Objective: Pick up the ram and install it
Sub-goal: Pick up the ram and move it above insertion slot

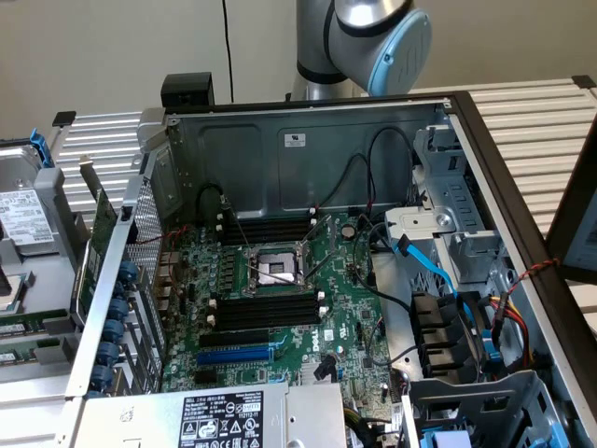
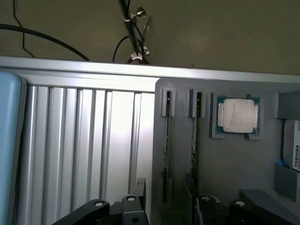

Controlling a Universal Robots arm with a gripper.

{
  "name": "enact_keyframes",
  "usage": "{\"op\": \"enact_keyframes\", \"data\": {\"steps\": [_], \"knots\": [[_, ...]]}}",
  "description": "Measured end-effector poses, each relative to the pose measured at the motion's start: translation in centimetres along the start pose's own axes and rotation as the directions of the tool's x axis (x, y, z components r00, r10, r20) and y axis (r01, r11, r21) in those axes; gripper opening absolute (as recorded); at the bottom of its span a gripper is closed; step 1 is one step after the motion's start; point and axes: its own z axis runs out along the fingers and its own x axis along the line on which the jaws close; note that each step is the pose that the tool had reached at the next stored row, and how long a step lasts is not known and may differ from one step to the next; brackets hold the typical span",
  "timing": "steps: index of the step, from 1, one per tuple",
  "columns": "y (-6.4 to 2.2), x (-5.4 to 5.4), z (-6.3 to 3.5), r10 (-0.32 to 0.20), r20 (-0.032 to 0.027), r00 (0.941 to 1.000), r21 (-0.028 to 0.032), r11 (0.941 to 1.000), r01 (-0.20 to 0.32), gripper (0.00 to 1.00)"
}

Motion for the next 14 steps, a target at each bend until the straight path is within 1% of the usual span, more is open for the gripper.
{"op": "enact_keyframes", "data": {"steps": [3,6,14], "knots": [[-0.02,-0.2,0.54,0.000,-0.0002,1.0000,0.0000,1.0000,0.000,0.44],[-0.03,-0.6,1.05,0.000,-0.0023,1.0000,0.0000,1.0000,0.000,0.44],[0.17,-0.6,2.49,0.000,-0.0025,1.0000,-0.0001,1.0000,0.000,0.44]]}}
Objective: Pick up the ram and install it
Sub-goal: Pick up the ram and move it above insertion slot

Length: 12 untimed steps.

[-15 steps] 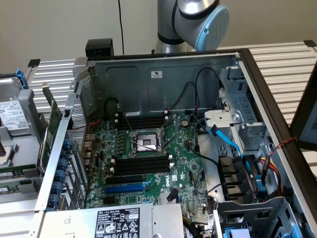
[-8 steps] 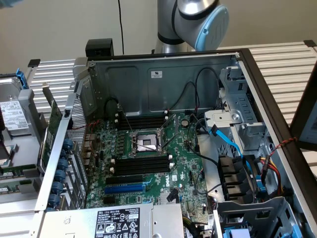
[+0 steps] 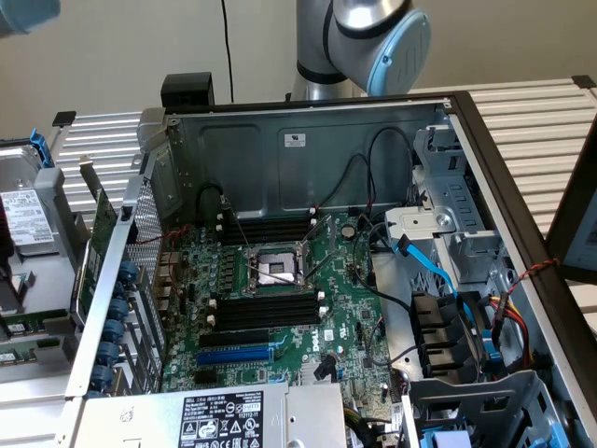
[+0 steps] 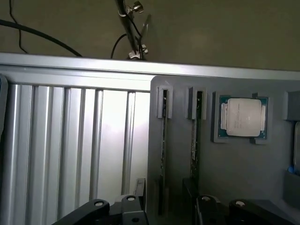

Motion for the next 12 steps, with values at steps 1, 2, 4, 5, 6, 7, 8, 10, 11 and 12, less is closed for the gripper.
{"op": "enact_keyframes", "data": {"steps": [1,2,4,5,6,7,8,10,11,12], "knots": [[0.01,0.0,0.19,0.000,0.0001,1.0000,0.0001,1.0000,0.000,0.44],[0.02,0.0,0.37,0.000,0.0001,1.0000,0.0001,1.0000,0.000,0.44],[0.04,0.0,0.74,0.000,0.0000,1.0000,0.0000,1.0000,0.000,0.44],[0.04,0.0,0.92,0.000,0.0000,1.0000,0.0001,1.0000,0.000,0.44],[0.04,0.0,1.10,0.000,0.0000,1.0000,0.0000,1.0000,0.000,0.44],[0.04,0.0,1.27,0.000,0.0000,1.0000,0.0000,1.0000,0.000,0.44],[0.04,0.0,1.46,0.000,0.0000,1.0000,0.0001,1.0000,0.000,0.44],[0.04,0.0,1.81,0.000,0.0000,1.0000,0.0001,1.0000,0.000,0.44],[0.04,0.0,2.00,0.000,0.0000,1.0000,0.0000,1.0000,0.000,0.44],[0.04,0.0,2.19,0.000,0.0000,1.0000,0.0000,1.0000,0.000,0.44]]}}
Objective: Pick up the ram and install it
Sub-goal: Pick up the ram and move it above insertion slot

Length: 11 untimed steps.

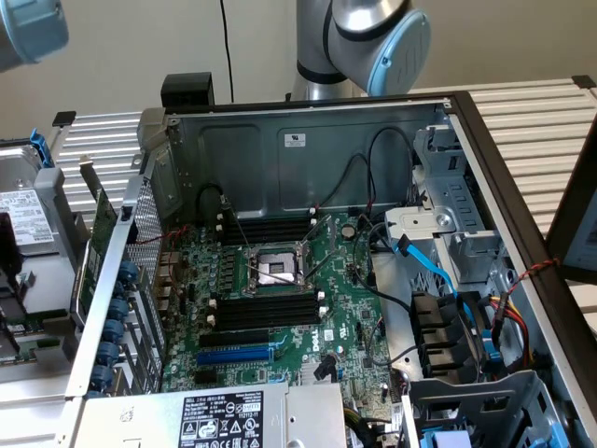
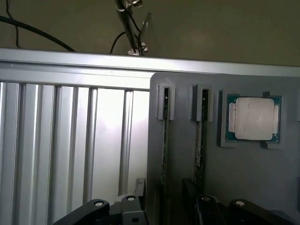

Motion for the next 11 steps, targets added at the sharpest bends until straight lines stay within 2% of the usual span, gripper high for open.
{"op": "enact_keyframes", "data": {"steps": [11], "knots": [[0.10,0.0,1.60,0.000,-0.0001,1.0000,-0.0002,1.0000,0.000,0.44]]}}
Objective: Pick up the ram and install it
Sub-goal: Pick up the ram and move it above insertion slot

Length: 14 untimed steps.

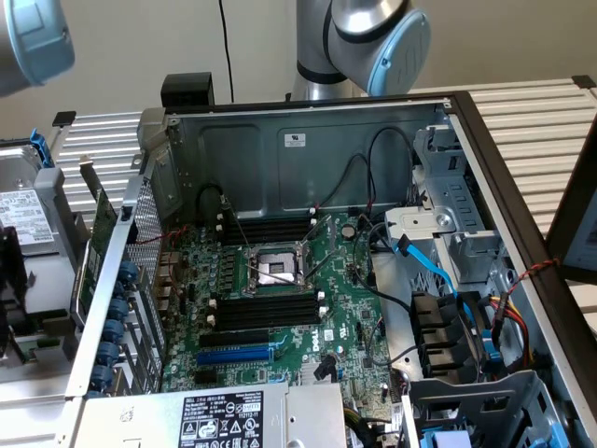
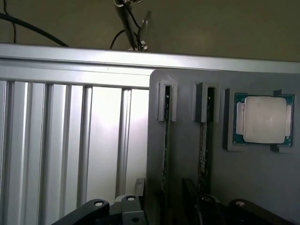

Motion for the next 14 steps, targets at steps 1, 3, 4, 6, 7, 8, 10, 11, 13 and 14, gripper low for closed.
{"op": "enact_keyframes", "data": {"steps": [1,3,4,6,7,8,10,11,13,14], "knots": [[0.05,0.0,0.17,0.000,0.0000,1.0000,0.0001,1.0000,0.000,0.42],[0.13,0.0,0.42,0.000,0.0002,1.0000,0.0002,1.0000,0.000,0.36],[0.14,0.0,0.45,0.000,0.0003,1.0000,0.0003,1.0000,0.000,0.29],[0.16,0.0,0.39,0.000,0.0001,1.0000,0.0005,1.0000,0.000,0.24],[0.17,0.0,0.16,0.000,0.0002,1.0000,0.0021,1.0000,0.000,0.18],[0.17,0.0,-0.12,0.000,0.0002,1.0000,0.0035,1.0000,0.000,0.14],[0.16,0.0,-0.78,0.000,-0.0001,1.0000,0.0054,1.0000,0.000,0.14],[0.16,0.0,-1.10,0.000,-0.0001,1.0000,0.0066,1.0000,0.000,0.14],[0.16,0.0,-1.86,0.000,-0.0002,1.0000,0.0075,1.0000,0.000,0.14],[0.16,0.0,-2.25,0.000,-0.0002,1.0000,0.0079,1.0000,0.000,0.14]]}}
